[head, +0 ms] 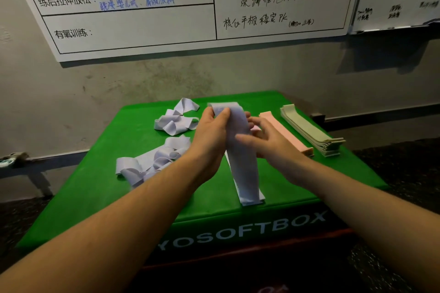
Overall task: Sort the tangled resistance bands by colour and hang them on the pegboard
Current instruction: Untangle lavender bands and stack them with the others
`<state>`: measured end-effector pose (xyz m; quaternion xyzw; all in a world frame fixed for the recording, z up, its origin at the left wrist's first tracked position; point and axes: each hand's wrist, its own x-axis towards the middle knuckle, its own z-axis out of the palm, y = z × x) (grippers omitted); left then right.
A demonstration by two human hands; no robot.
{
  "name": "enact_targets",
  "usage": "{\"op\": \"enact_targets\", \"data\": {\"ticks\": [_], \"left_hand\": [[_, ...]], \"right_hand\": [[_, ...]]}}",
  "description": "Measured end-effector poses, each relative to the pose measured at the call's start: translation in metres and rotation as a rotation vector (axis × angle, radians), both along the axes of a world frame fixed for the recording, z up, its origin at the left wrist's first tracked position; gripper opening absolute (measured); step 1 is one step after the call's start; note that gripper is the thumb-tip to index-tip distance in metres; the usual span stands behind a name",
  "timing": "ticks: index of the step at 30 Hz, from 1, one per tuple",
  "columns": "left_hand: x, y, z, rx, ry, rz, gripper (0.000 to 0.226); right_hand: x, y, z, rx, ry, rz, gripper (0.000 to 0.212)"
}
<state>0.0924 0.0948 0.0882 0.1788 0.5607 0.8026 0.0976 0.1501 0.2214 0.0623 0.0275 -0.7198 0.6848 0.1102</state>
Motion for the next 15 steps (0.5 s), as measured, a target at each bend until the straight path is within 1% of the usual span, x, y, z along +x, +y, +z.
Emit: {"op": "enact_targets", "data": {"ticks": [1, 2, 5, 7, 11, 15], "left_hand": [[0.000, 0.002, 0.003, 0.041, -0.037, -0.009, 0.010], [-0.001, 0.004, 0.005, 0.083, -0.069, -0.022, 0.010], [-0.008, 0.008, 0.008, 0.150, -0.121, -0.022, 0.018], [-0.015, 0.011, 0.009, 0.156, -0.154, 0.013, 0.028], [-0.029, 0.015, 0.010, 0.182, -0.206, 0.098, 0.035], [-0.046, 0.015, 0.007, 0.171, -0.226, 0.161, 0.039]], "right_hand": [[0.001, 0.002, -0.008, 0.066, -0.018, 0.010, 0.053], [0.003, 0.003, -0.013, 0.141, -0.039, 0.012, 0.048], [0.001, 0.012, -0.029, 0.315, -0.044, -0.020, 0.023], [-0.001, 0.017, -0.035, 0.365, -0.062, -0.042, 0.013], [0.000, 0.024, -0.046, 0.342, -0.108, -0.029, 0.012], [0.002, 0.034, -0.062, 0.249, -0.161, -0.001, 0.031]]}}
